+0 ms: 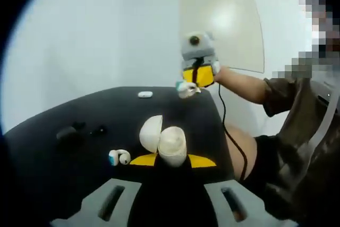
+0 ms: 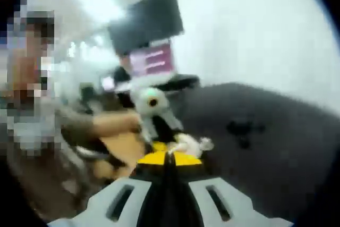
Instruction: Pick up three earphones and place each one into its charging case using tactile feedback, ensure that each earphone is properly inserted and securely positioned inside the case.
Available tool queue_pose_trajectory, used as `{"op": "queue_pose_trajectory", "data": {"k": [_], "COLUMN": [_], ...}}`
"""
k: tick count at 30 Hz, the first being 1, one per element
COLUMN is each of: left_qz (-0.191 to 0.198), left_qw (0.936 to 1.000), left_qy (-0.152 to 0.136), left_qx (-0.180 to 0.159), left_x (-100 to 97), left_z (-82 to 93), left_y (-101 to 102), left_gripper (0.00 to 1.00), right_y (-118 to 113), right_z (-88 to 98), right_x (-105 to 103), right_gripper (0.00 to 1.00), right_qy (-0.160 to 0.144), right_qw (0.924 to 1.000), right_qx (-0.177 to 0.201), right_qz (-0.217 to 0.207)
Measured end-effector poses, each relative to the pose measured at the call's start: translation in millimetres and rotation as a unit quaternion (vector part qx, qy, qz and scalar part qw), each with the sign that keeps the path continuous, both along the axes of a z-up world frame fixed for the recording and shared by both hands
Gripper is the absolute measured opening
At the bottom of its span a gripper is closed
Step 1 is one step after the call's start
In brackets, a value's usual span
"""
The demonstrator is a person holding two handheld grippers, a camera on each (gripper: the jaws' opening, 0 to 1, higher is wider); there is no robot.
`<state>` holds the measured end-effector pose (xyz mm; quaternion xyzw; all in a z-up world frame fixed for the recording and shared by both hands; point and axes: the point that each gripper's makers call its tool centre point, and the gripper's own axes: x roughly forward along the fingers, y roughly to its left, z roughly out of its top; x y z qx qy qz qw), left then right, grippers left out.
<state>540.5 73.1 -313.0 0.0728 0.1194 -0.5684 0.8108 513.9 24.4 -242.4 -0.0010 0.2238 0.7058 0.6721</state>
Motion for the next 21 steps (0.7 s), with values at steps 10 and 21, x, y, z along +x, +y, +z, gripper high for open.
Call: {"op": "queue_pose_trajectory", "data": {"k": [10, 21], "left_qz": [-0.002, -0.009], "left_qw": [1.0000, 0.9999], "left_qy": [-0.006, -0.008], "left_qx": [0.003, -0.001], "left_x": [-1.0, -3.2], "left_z": [0.2, 1.8], "left_y": [0.1, -1.6], "left_gripper": [0.17, 0.17], "right_y": [33.0, 35.3], "right_z": [-22.7, -37.5], "right_x": [7.0, 10.4], "right_gripper": [0.06, 0.06], "right_qy": [0.086, 0.113], "right_qw": [0.9949, 0.9844], "right_qx": [-0.030, -0.111], "right_qz": [0.043, 0.078]}}
